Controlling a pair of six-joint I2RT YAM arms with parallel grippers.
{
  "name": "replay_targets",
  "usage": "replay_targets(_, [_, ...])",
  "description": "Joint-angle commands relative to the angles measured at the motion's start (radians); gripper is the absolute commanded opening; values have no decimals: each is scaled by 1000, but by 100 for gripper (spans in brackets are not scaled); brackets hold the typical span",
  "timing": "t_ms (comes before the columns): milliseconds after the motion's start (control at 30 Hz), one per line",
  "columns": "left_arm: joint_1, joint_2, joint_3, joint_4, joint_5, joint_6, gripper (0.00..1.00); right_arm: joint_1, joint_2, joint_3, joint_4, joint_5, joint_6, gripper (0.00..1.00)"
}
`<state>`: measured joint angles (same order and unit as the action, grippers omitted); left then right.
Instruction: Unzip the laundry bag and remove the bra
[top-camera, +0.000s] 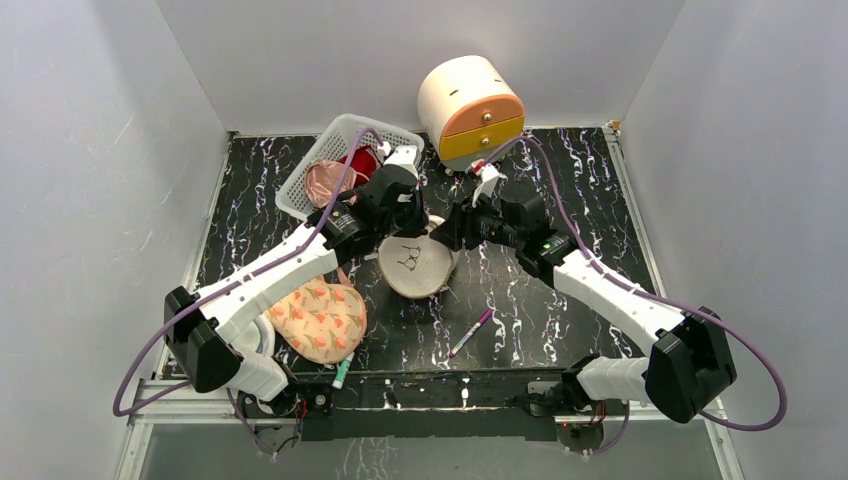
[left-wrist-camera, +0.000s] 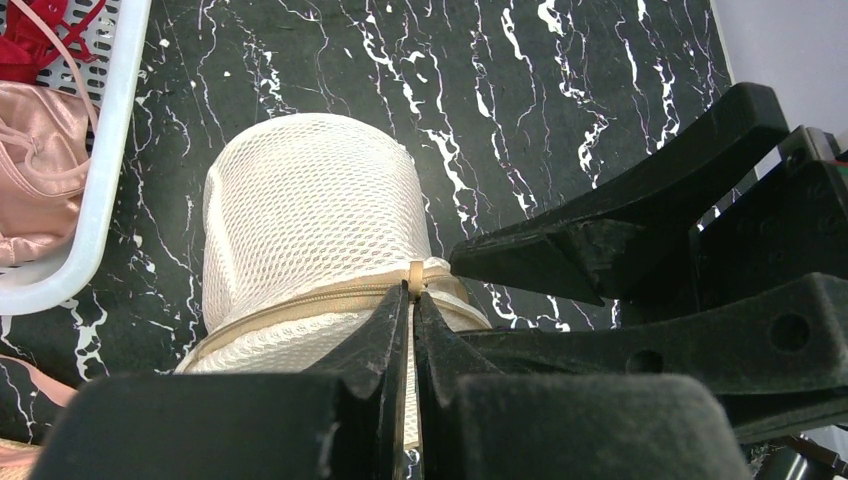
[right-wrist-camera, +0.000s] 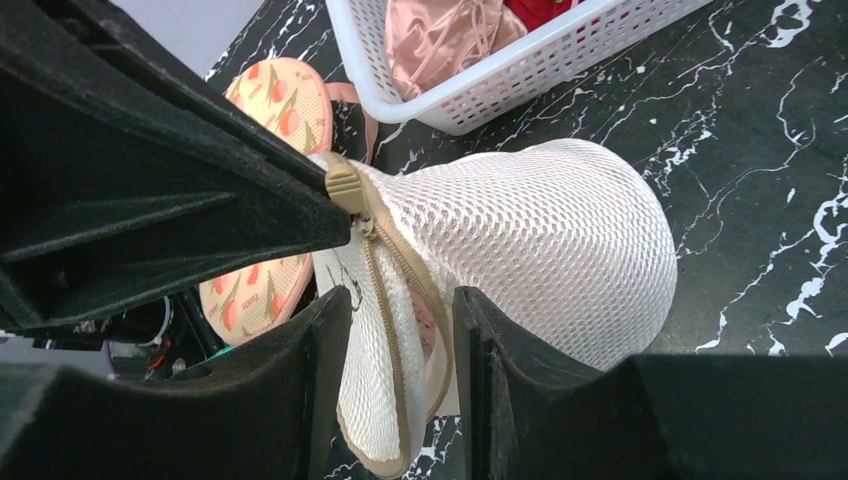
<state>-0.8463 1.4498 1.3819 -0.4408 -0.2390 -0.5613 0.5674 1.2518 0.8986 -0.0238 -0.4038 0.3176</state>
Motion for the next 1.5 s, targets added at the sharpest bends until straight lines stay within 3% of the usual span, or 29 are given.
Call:
replay_targets(0, [3, -13, 43, 22, 18, 6, 0, -3, 4, 10, 98, 46, 30, 39])
replay_targets(333, [3, -42, 28, 19, -34, 1, 0, -3, -29, -37, 110, 143, 93, 1])
replay_targets(667, [4, -77, 10, 0, -146, -32, 0, -3, -165, -139, 74, 385, 163, 0])
replay_targets(1033, [6, -77, 0, -7, -166, -45, 0, -3, -217, -164, -32, 593, 212, 0])
replay_targets(1467, [6, -133, -57, -45, -147, -66, 0, -5, -231, -144, -62, 675, 193, 0])
